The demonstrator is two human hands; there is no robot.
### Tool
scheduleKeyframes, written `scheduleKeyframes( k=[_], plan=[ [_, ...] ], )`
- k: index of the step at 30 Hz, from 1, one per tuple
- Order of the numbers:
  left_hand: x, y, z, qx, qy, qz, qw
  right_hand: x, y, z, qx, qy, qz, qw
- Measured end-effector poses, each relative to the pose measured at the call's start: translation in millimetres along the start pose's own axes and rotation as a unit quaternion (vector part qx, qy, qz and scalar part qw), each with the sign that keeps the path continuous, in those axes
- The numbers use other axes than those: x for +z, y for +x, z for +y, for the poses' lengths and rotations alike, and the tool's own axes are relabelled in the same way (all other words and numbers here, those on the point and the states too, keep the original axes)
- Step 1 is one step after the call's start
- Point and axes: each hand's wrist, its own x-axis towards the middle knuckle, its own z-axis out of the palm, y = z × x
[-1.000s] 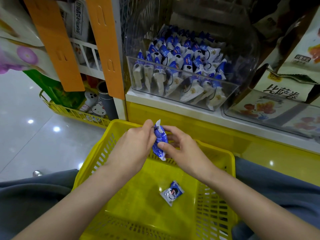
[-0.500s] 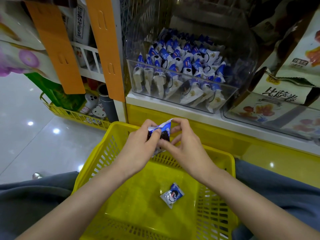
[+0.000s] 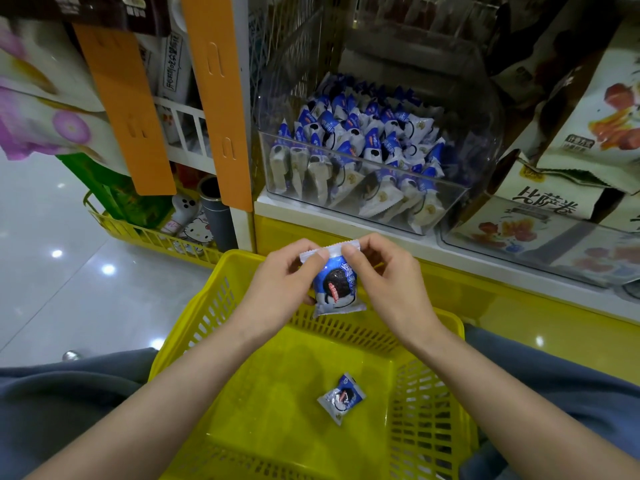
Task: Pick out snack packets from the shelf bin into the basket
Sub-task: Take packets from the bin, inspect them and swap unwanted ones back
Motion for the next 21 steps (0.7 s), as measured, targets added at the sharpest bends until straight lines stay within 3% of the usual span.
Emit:
scheduleKeyframes(
  k=[9, 12, 15, 21],
  plan=[
    [-4, 7, 10, -0.08, -0.166, 0.118, 0.976, 5, -5, -8, 0.001, 0.053, -0.082, 0.995],
    [-6, 10, 17, -0.127, -0.22, 0.059, 0.965, 5, -3, -11, 0.023, 0.11, -0.029, 0.993],
    [-6, 12, 21, -0.114, -0.174, 0.001, 0.978, 4, 0, -15, 0.061, 0.204, 0.017, 0.977],
    [-5, 15, 32, -0.069, -0.184, 0.053, 0.979, -6, 8, -24, -0.02, 0.072, -0.043, 0.996]
  ],
)
